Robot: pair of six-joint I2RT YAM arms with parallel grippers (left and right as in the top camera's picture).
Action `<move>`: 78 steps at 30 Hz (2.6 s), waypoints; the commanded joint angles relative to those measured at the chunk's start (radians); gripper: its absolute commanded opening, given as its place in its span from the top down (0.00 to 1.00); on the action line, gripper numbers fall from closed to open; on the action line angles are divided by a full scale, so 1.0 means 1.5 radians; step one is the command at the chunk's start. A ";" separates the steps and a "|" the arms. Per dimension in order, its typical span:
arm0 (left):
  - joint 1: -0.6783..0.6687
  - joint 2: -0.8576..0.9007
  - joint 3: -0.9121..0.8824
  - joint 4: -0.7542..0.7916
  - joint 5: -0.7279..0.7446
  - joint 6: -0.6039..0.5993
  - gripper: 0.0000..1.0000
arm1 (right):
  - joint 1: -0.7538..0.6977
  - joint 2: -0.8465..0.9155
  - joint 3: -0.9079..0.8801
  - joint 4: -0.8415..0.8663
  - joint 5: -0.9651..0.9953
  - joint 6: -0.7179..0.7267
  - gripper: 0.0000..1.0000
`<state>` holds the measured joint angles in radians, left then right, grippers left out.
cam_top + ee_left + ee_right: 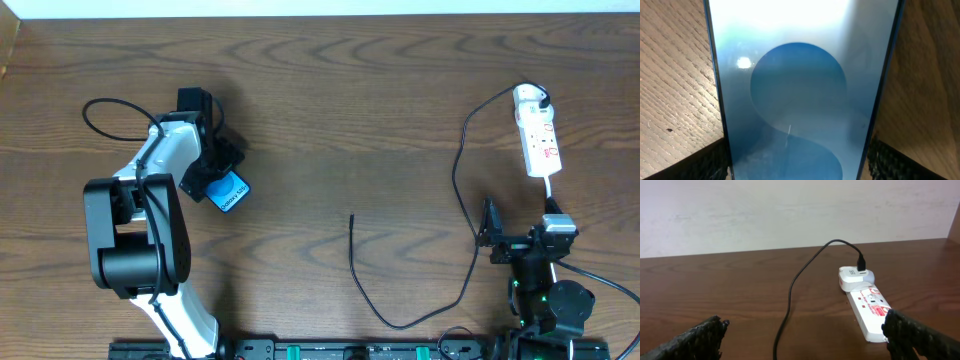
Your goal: Plug charger to phone and switch on socket
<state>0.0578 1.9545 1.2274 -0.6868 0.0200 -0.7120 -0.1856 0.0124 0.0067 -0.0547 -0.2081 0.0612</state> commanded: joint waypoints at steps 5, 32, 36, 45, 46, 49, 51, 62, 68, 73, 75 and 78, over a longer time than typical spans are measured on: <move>0.002 0.050 -0.022 -0.008 -0.019 -0.005 0.16 | 0.004 -0.004 -0.001 -0.003 0.003 0.008 0.01; 0.002 0.050 -0.022 -0.008 -0.019 -0.004 0.92 | 0.004 -0.004 -0.001 -0.003 0.003 0.008 0.01; 0.002 0.050 -0.022 -0.013 -0.019 -0.004 0.92 | 0.004 -0.004 -0.001 -0.003 0.003 0.008 0.01; 0.002 -0.001 -0.016 -0.021 -0.019 0.003 0.93 | 0.004 -0.004 -0.001 -0.003 0.003 0.008 0.01; 0.002 -0.011 -0.015 -0.021 -0.019 0.003 0.93 | 0.004 -0.004 -0.001 -0.003 0.003 0.008 0.01; 0.002 -0.040 -0.015 -0.020 -0.019 0.003 0.93 | 0.004 -0.004 -0.001 -0.003 0.003 0.008 0.01; 0.002 -0.058 -0.015 -0.021 -0.018 0.003 0.93 | 0.004 -0.004 -0.001 -0.003 0.003 0.008 0.01; 0.002 -0.094 -0.014 -0.038 0.040 0.003 0.93 | 0.004 -0.004 -0.001 -0.003 0.003 0.008 0.01; 0.002 -0.094 -0.013 -0.037 0.192 0.002 0.93 | 0.004 -0.004 -0.001 -0.003 0.003 0.008 0.01; 0.002 -0.095 -0.012 -0.020 0.308 0.002 0.93 | 0.004 -0.004 -0.001 -0.003 0.003 0.008 0.01; 0.002 -0.095 -0.012 -0.014 0.354 0.000 0.93 | 0.004 -0.004 -0.001 -0.003 0.003 0.008 0.01; 0.002 -0.096 -0.012 -0.003 0.424 0.000 0.93 | 0.004 -0.004 -0.001 -0.003 0.003 0.008 0.01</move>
<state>0.0570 1.8427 1.2091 -0.7013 0.4702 -0.7097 -0.1856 0.0124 0.0067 -0.0547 -0.2081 0.0612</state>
